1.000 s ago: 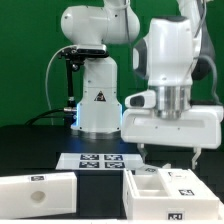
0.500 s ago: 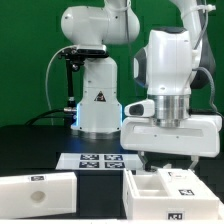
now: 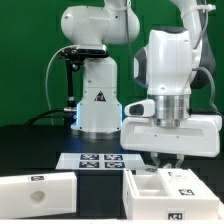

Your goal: Assemble cabinet

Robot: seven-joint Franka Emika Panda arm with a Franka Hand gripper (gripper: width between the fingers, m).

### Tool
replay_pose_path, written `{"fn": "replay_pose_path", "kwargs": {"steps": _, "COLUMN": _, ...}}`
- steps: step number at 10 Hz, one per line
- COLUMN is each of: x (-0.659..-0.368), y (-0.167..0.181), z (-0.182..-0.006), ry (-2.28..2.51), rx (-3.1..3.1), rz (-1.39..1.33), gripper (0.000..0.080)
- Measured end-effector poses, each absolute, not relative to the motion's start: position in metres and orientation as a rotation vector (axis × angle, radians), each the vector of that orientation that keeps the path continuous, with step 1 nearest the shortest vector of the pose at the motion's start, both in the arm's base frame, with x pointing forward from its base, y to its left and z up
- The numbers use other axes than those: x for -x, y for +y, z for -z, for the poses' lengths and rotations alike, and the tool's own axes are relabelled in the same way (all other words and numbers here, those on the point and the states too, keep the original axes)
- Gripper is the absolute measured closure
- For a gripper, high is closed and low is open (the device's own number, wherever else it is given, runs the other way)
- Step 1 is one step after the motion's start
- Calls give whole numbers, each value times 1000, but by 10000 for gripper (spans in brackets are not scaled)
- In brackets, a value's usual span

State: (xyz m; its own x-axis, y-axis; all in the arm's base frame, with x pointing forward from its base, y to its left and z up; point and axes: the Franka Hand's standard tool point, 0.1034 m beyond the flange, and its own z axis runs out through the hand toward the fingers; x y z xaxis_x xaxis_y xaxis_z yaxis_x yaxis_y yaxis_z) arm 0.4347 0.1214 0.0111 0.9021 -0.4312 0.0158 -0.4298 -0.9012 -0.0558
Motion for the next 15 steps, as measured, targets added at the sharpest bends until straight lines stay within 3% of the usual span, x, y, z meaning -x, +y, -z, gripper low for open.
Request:
{"fn": "replay_pose_path", "kwargs": {"steps": 2, "x": -436, "y": 116, "z": -14, "ry": 466, "rx": 3057, "rz": 44, "gripper": 737}}
{"fn": "replay_pose_path", "kwargs": {"steps": 6, "x": -441, "y": 105, "z": -39, "ry": -34, "rx": 3078, "rz": 4, "gripper": 737}}
{"fn": "replay_pose_path", "kwargs": {"steps": 10, "x": -439, "y": 105, "z": -37, "ry": -49, "rx": 3079, "rz": -3, "gripper": 735}}
{"fn": "replay_pose_path", "kwargs": {"steps": 13, "x": -444, "y": 102, "z": -48, "ry": -596, "rx": 3029, "rz": 52, "gripper": 735}}
{"fn": "replay_pose_path", "kwargs": {"steps": 15, "x": -443, "y": 101, "z": -47, "ry": -545, "rx": 3039, "rz": 45, "gripper": 735}}
